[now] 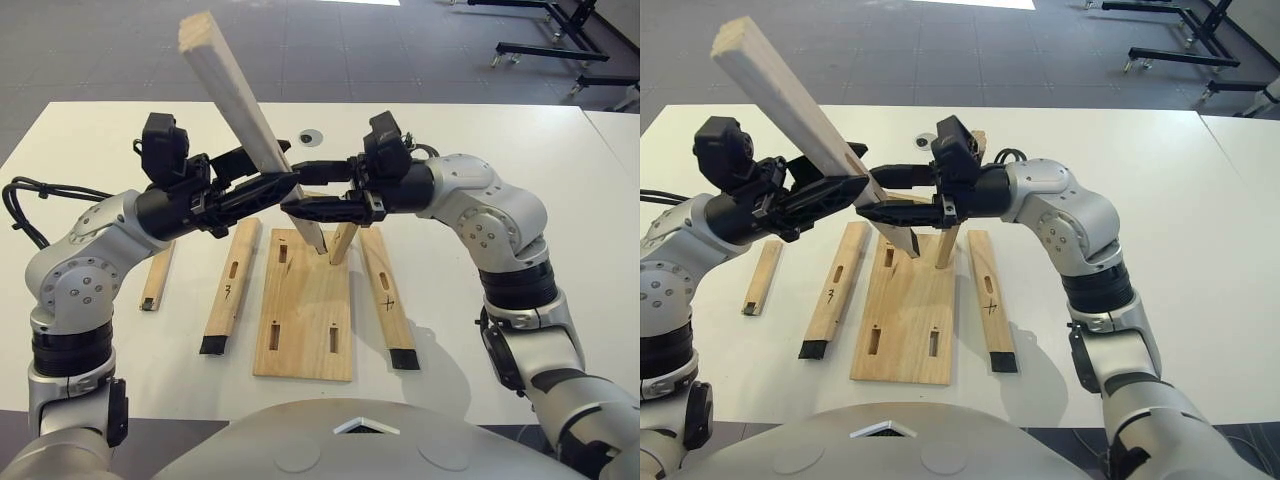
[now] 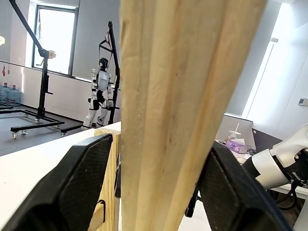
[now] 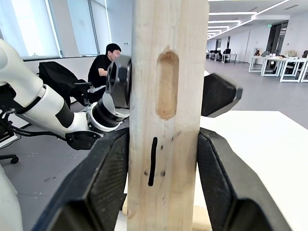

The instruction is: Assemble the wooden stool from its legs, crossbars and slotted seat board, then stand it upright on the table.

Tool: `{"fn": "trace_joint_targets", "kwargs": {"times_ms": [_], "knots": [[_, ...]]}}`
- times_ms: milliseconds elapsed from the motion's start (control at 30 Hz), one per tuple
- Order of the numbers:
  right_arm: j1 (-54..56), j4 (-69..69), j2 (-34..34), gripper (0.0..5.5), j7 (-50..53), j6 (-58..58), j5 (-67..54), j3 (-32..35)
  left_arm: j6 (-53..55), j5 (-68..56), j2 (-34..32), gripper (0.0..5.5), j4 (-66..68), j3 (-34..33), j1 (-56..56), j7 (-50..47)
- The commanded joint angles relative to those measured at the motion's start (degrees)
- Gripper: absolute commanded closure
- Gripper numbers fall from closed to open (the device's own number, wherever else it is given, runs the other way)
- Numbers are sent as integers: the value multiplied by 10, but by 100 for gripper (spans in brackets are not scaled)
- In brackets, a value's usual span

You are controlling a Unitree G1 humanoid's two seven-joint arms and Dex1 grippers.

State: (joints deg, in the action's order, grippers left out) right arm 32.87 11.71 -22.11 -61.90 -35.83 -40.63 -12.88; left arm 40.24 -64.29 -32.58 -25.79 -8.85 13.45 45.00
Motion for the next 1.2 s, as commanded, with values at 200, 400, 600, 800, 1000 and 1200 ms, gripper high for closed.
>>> {"fn": "trace_joint_targets", "kwargs": {"times_ms": [200,400,600,800,1000,1200], "knots": [[6,-2,7,346,-21,16,25,-17,4,5,-3,276,6,-6,7,-3],[5,-3,10,346,-19,13,21,-12,-17,19,1,341,4,-4,3,10],[4,-3,8,346,-21,15,24,-12,-25,36,3,345,7,-3,-1,19],[5,-10,8,347,-7,19,38,-13,-33,24,12,346,8,-15,-15,35],[7,-23,3,277,-2,0,35,3,-41,32,13,346,22,-25,-24,44],[-3,-27,-30,160,-25,-10,24,31,-49,33,13,346,34,-46,-37,49]]}}
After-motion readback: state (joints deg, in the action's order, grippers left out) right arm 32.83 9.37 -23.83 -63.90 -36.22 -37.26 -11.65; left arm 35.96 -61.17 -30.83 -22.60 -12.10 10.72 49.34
